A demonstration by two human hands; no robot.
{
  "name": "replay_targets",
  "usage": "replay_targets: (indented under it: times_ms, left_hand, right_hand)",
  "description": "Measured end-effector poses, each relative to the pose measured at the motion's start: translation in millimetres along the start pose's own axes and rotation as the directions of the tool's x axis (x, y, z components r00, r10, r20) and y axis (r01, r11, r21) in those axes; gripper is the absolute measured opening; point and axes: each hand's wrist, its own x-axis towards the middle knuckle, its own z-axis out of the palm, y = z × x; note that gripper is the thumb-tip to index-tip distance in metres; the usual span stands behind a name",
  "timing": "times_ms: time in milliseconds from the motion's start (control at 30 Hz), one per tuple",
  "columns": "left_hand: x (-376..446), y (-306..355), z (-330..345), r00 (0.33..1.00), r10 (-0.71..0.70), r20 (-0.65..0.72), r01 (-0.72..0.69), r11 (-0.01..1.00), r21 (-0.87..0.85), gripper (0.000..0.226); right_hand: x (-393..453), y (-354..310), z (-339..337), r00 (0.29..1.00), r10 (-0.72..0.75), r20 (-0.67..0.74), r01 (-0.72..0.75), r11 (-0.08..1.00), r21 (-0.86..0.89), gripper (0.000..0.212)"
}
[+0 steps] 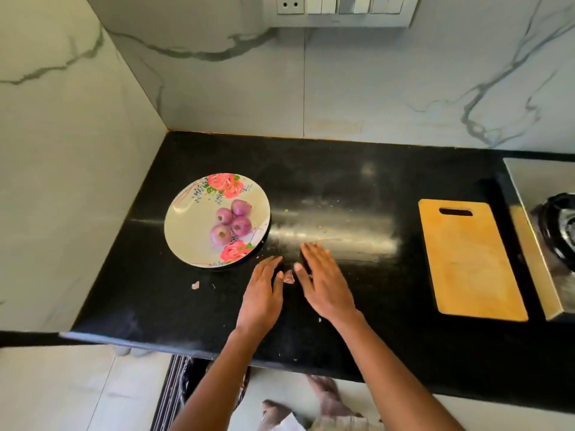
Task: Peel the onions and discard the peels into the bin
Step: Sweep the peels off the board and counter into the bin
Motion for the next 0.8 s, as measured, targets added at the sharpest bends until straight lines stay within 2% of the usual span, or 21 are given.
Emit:
replay_targets:
  times_ms: [67, 100, 167, 200, 267, 300, 367, 433, 467, 533, 700, 800]
  left_hand:
    - [-3.3, -5.4, -4.7, 0.999, -0.015, -0.029, 0.015, 1.000, 0.008, 0.039]
    - [-4.5, -6.3, -8.6, 0.998, -0.016, -0.053, 0.017, 1.000, 0.004, 0.038]
    - [-11.8, -8.0, -17.5, 0.993, 0.000, -0.118, 0.001, 1.000, 0.004, 0.035]
    - [-15.4, -10.0, -22.1, 0.987, 0.006, -0.162, -0.003, 1.000, 0.014, 0.034]
    - [-20.3, -23.5, -32.1, 0.958, -0.021, -0.285, 0.039, 0.998, 0.058, 0.032]
    - [-22.5, -33.2, -36.8, 0.934, -0.062, -0.353, 0.094, 0.993, 0.074, 0.033]
    - [-27.7, -50.5, -42.8, 0.860, -0.213, -0.464, 0.260, 0.965, 0.039, 0.040]
    - [-29.0, -60.6, -44.1, 0.790, -0.396, -0.467, 0.418, 0.906, -0.061, 0.050]
    - [-27.6, -63.4, -42.3, 0.786, -0.440, -0.435, 0.454, 0.888, -0.077, 0.053]
    - [-22.1, -61.9, -34.5, 0.825, -0.415, -0.384, 0.437, 0.899, -0.033, 0.056]
    - [-20.6, -31.8, -3.7, 0.922, -0.259, -0.286, 0.261, 0.965, -0.034, 0.051]
    - [-27.9, -18.1, 15.8, 0.978, -0.117, -0.174, 0.118, 0.993, -0.004, 0.046]
  right_hand:
    - [1.0, -14.2, 6.2, 0.991, -0.104, 0.084, 0.096, 0.992, 0.086, 0.060]
    - [5.1, -17.0, 4.3, 0.983, -0.141, 0.119, 0.115, 0.973, 0.201, 0.056]
    - [17.6, -16.8, -10.7, 0.984, -0.122, 0.127, 0.056, 0.903, 0.427, 0.046]
    - [30.4, -12.7, -20.4, 0.996, -0.068, 0.065, 0.031, 0.888, 0.460, 0.042]
    - [66.0, -1.8, -36.5, 0.999, 0.007, -0.034, 0.006, 0.925, 0.379, 0.043]
    - [82.4, 3.7, -42.0, 1.000, 0.005, -0.029, 0.004, 0.950, 0.313, 0.046]
    - [110.3, 14.0, -41.4, 0.997, -0.044, 0.065, 0.032, 0.983, 0.179, 0.051]
    - [123.7, 19.7, -32.4, 0.981, -0.122, 0.151, 0.114, 0.992, 0.062, 0.054]
    - [123.6, 20.3, -26.9, 0.971, -0.164, 0.172, 0.163, 0.986, 0.018, 0.055]
    - [117.5, 14.9, -18.3, 0.950, -0.234, 0.207, 0.239, 0.971, 0.001, 0.053]
    - [59.1, -2.3, -10.8, 0.851, -0.430, 0.301, 0.406, 0.903, 0.144, 0.045]
    - [19.8, 5.1, -12.8, 0.820, -0.470, 0.327, 0.420, 0.882, 0.215, 0.041]
